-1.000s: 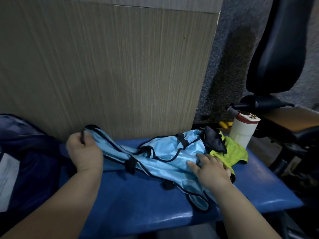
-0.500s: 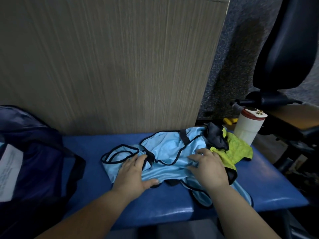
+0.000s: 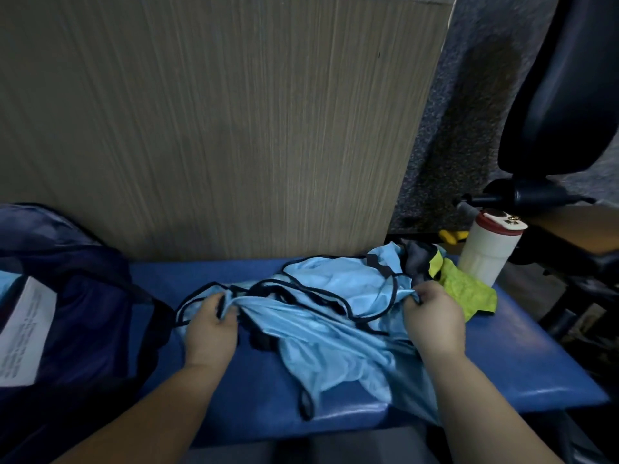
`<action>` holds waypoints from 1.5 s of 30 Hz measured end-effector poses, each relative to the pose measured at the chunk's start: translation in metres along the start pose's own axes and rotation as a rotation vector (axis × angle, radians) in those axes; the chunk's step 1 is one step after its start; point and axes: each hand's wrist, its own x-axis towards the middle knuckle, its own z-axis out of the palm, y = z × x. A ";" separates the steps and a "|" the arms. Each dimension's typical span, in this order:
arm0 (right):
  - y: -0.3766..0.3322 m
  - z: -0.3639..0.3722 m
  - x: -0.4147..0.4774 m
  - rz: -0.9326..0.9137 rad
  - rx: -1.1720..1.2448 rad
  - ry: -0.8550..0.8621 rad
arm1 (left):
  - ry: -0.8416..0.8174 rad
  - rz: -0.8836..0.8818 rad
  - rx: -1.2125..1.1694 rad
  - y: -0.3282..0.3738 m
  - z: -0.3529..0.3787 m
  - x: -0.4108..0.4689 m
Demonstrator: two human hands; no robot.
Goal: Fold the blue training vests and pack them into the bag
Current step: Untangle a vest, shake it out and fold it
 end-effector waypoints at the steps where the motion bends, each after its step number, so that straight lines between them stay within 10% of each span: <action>1: -0.002 -0.001 0.000 0.024 0.044 -0.010 | 0.063 -0.036 -0.044 0.001 -0.003 0.001; 8: -0.018 0.005 -0.005 -0.027 0.034 -0.157 | -0.063 0.195 -0.101 -0.009 -0.007 -0.008; 11: -0.027 0.012 -0.018 -0.331 -0.182 -0.078 | -0.160 0.390 0.188 -0.015 0.002 -0.010; 16: -0.028 0.033 -0.031 -0.603 -0.456 -0.464 | -0.410 0.416 0.850 -0.011 0.025 -0.011; 24: -0.016 0.037 -0.013 -0.308 -0.630 -0.583 | -0.228 0.468 0.539 -0.025 0.026 0.000; 31: -0.006 0.029 -0.001 -0.159 -0.610 -0.489 | 0.035 0.109 0.033 -0.018 0.017 0.000; 38: -0.031 0.028 -0.026 -0.482 -0.290 -0.020 | -0.345 0.291 0.410 -0.012 0.013 -0.011; 42: -0.046 0.041 -0.048 -0.590 -0.277 -0.427 | -0.710 0.222 0.103 -0.006 0.004 -0.017; 45: -0.043 0.047 -0.054 -0.594 -0.485 -0.578 | -0.497 0.285 -0.010 -0.004 0.000 -0.017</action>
